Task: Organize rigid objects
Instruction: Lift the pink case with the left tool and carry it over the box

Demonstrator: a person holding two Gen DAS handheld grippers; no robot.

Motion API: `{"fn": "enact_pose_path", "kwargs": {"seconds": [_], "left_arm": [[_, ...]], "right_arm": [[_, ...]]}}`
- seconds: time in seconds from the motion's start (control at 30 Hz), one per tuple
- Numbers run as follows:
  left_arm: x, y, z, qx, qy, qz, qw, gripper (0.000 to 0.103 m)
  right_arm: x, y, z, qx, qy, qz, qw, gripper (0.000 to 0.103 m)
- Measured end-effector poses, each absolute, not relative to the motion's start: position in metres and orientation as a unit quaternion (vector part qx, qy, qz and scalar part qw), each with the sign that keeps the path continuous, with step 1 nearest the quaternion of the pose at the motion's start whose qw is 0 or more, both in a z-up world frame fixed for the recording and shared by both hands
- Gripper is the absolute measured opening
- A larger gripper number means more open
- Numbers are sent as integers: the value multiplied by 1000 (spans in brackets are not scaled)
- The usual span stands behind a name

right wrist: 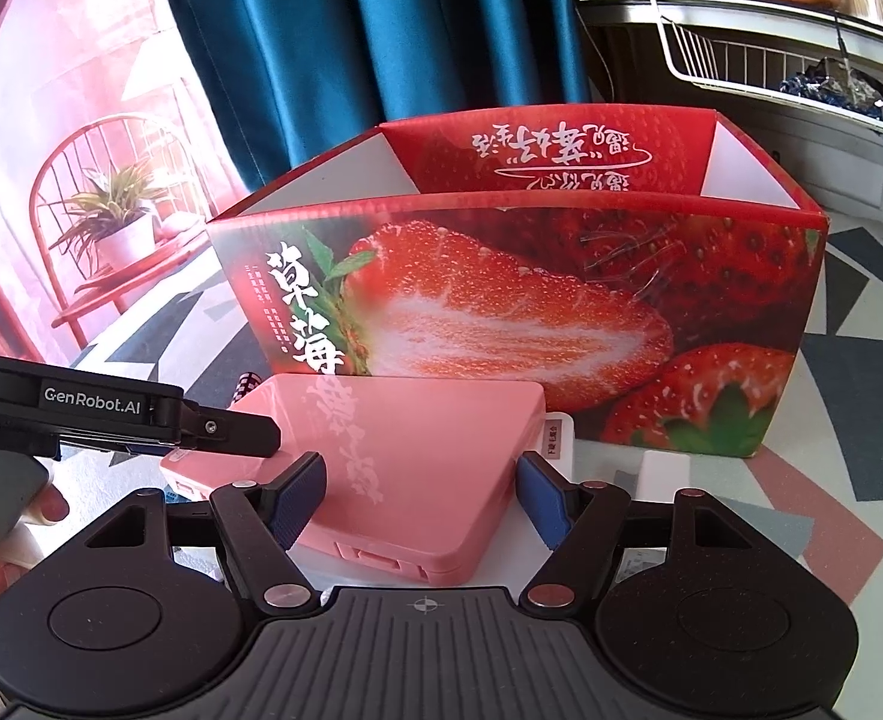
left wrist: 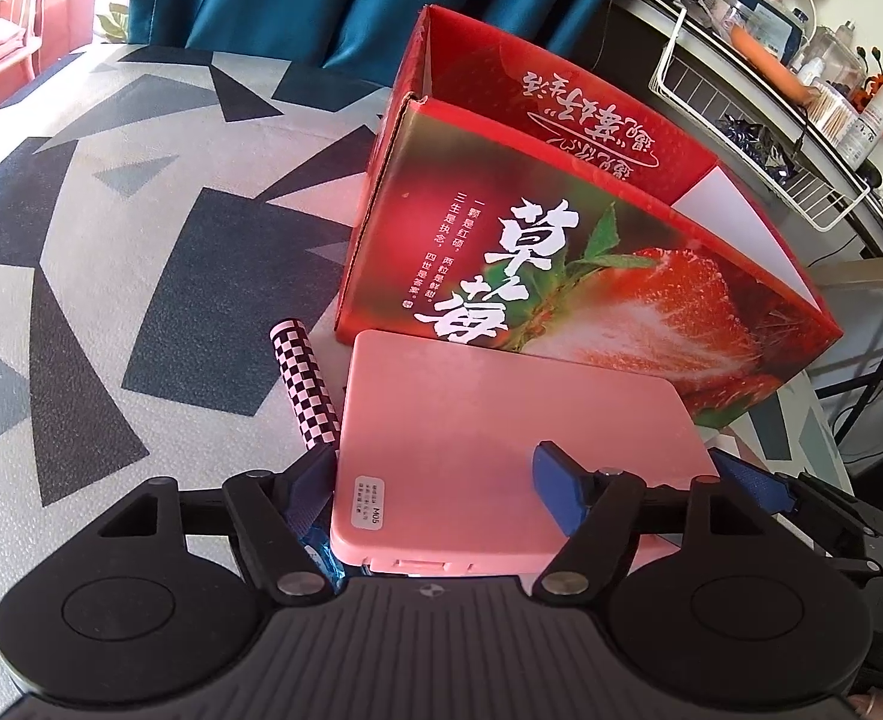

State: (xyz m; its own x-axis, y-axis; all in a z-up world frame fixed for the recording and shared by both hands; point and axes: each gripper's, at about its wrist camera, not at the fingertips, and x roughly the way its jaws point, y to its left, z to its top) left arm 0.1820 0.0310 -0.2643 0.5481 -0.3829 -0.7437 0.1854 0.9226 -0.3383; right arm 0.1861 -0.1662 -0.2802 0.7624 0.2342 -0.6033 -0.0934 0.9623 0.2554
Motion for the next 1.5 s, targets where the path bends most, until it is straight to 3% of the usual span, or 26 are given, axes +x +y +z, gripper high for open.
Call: {"fn": "enact_pose_path", "kwargs": {"seconds": [0.67, 1.5], "left_arm": [[166, 24, -243, -86, 422, -170, 886, 75], [141, 11, -183, -59, 349, -181, 918, 75]], "right_arm": [[177, -175, -270, 120, 309, 74, 940, 63], [151, -179, -218, 107, 234, 60, 964, 63]]}}
